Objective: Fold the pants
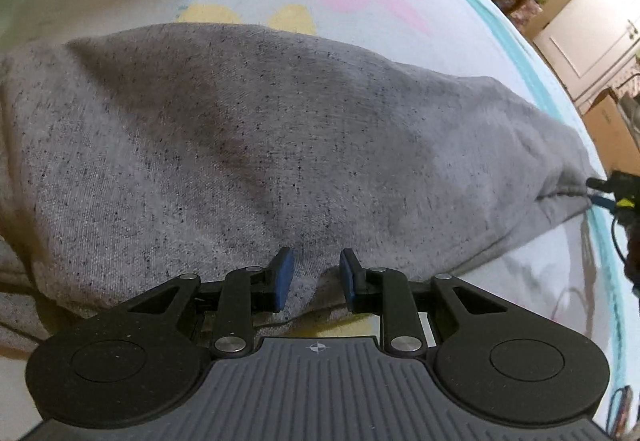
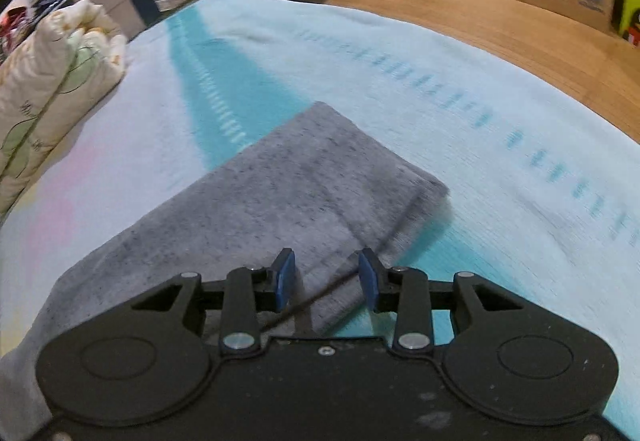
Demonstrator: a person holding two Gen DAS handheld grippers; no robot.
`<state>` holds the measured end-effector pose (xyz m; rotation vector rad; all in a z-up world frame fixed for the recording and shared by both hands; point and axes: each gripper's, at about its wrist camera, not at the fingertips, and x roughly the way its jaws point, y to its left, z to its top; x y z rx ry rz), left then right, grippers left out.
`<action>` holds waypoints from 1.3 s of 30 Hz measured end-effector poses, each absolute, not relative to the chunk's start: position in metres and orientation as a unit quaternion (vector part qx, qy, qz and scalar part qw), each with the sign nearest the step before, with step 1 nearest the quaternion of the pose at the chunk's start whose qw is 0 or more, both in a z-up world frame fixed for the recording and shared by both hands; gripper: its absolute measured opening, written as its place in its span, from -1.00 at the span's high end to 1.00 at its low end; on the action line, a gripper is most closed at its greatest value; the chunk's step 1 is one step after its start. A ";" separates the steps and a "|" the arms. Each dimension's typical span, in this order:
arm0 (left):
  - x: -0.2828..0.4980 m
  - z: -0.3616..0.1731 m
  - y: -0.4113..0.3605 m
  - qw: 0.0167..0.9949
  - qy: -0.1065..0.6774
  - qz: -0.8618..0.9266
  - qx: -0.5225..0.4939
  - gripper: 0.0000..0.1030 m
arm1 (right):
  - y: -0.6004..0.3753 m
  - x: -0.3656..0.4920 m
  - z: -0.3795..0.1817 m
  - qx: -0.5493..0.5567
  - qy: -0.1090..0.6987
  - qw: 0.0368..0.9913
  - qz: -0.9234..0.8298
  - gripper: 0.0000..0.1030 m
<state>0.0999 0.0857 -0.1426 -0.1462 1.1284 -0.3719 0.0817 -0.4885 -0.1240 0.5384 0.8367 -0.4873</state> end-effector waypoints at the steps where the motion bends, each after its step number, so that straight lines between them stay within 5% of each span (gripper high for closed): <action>1: 0.100 -0.142 0.086 0.826 0.531 -0.177 -0.068 0.52 | -0.489 0.082 -0.125 0.259 0.398 0.850 -0.229 0.18; 7: 0.099 -0.142 0.083 0.826 0.531 -0.180 -0.055 0.52 | -0.498 0.083 -0.127 0.288 0.384 0.849 -0.220 0.12; 9: 0.101 -0.144 0.080 0.825 0.532 -0.181 -0.056 0.52 | -0.500 0.086 -0.128 0.305 0.389 0.847 -0.194 0.88; 15: 0.103 -0.145 0.077 0.825 0.532 -0.182 -0.060 0.52 | -0.493 0.079 -0.102 0.222 0.392 0.868 -0.209 0.95; 21: 0.103 -0.137 0.076 0.823 0.535 -0.186 -0.043 0.52 | -0.482 0.092 -0.123 0.153 0.449 0.853 -0.219 0.88; 24: 0.097 -0.122 0.081 0.839 0.515 -0.172 -0.028 0.52 | -0.475 0.093 -0.106 0.112 0.431 0.857 -0.258 0.29; 30: 0.100 -0.107 0.118 0.863 0.493 -0.110 0.003 0.51 | -0.440 0.105 -0.062 0.055 0.349 0.909 -0.222 0.28; 39: 0.083 -0.102 0.149 0.859 0.500 -0.107 0.002 0.56 | -0.315 0.170 -0.042 -0.005 0.351 0.935 0.053 0.26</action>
